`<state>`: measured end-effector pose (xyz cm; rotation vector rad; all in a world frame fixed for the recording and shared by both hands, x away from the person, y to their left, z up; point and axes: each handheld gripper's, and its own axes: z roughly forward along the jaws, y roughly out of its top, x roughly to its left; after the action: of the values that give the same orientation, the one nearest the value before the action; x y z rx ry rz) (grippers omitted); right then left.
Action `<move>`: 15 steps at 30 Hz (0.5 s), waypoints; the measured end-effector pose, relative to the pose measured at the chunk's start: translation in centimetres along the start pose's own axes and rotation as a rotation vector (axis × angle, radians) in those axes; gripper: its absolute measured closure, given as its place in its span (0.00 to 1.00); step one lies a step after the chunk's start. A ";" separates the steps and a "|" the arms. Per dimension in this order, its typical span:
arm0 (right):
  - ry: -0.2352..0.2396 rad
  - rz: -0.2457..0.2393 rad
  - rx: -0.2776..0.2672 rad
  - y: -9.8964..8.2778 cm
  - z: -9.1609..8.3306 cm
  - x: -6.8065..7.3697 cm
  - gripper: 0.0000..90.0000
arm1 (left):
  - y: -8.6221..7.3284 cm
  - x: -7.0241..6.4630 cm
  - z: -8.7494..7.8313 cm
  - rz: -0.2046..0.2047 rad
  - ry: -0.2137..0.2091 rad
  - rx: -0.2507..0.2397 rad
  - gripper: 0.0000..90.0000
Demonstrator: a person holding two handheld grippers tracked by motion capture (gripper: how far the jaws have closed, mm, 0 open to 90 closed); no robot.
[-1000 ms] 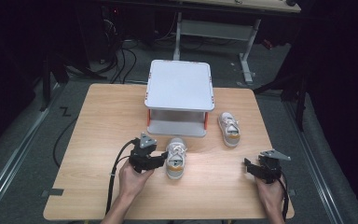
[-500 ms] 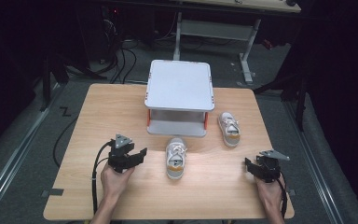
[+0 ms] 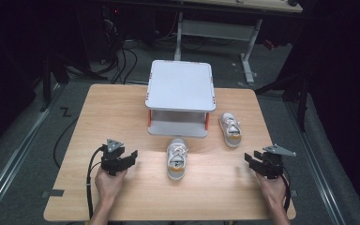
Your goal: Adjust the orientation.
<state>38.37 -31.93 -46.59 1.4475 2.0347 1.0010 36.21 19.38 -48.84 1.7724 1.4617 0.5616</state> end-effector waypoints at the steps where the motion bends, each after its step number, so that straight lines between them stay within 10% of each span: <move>1: 0.005 -0.002 -0.014 0.3 -0.1 0.2 0.60 | 0.0 0.1 0.1 0.001 0.003 -0.001 0.47; 15: 0.073 -0.064 0.011 7.1 2.2 3.1 0.69 | -1.2 0.0 1.3 0.074 0.091 0.046 0.45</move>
<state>43.16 -27.04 -42.33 1.3606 2.1276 1.0310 36.38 19.07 -50.55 1.8645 1.4859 0.6593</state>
